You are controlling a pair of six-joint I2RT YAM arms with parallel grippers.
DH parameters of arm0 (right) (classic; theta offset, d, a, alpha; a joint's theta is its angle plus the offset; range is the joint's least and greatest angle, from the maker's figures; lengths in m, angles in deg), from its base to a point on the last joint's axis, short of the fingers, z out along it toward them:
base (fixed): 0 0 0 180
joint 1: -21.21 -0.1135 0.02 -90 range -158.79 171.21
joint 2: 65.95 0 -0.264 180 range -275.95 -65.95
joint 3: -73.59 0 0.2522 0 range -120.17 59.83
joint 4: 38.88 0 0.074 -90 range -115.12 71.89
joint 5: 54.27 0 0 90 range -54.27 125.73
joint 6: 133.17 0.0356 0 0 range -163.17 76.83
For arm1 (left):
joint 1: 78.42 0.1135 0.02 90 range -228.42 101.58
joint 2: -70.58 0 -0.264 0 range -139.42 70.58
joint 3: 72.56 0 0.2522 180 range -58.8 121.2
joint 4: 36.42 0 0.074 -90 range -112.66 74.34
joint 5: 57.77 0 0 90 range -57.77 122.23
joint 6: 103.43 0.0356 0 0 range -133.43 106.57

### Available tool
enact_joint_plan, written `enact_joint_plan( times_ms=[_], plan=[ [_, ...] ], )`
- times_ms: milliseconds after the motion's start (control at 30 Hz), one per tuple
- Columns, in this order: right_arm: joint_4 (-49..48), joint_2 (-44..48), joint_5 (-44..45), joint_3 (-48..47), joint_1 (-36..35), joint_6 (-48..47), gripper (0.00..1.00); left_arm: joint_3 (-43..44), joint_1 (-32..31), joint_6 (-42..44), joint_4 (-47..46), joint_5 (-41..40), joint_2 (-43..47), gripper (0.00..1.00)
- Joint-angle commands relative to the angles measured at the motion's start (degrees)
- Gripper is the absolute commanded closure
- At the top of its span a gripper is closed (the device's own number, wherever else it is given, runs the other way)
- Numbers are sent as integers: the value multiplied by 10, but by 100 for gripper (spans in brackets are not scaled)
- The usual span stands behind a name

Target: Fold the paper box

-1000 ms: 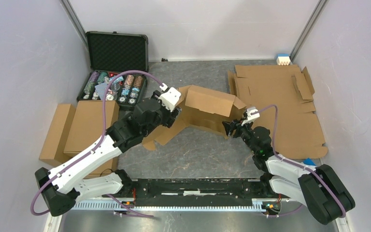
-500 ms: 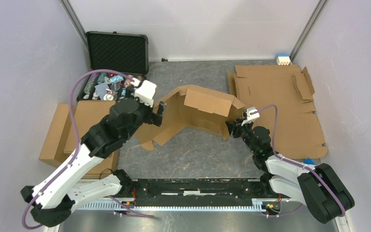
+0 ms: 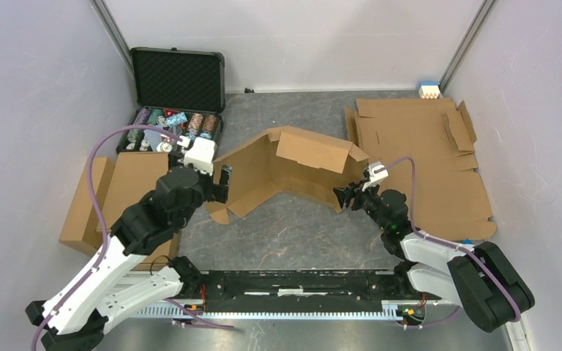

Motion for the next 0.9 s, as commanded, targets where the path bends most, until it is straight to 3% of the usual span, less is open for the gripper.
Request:
enact_joint_plan(
  times_ms=[0, 100, 300, 367, 867],
  plan=[
    [-5, -16, -9, -29, 0, -7, 28, -13, 27, -23, -5, 1, -28, 0],
    [3, -31, -5, -37, 0, -9, 24, -18, 58, -17, -15, 37, -47, 3],
    [4, -68, 10, -51, -9, -20, 20, -43, 73, 6, -53, 76, -19, 28],
    [19, -83, 24, -60, -16, -26, 17, -42, 73, 15, -58, 108, -14, 32],
    [73, -109, 82, -78, -76, -95, 12, 1, 72, 6, -57, 194, -50, 35]
  ],
)
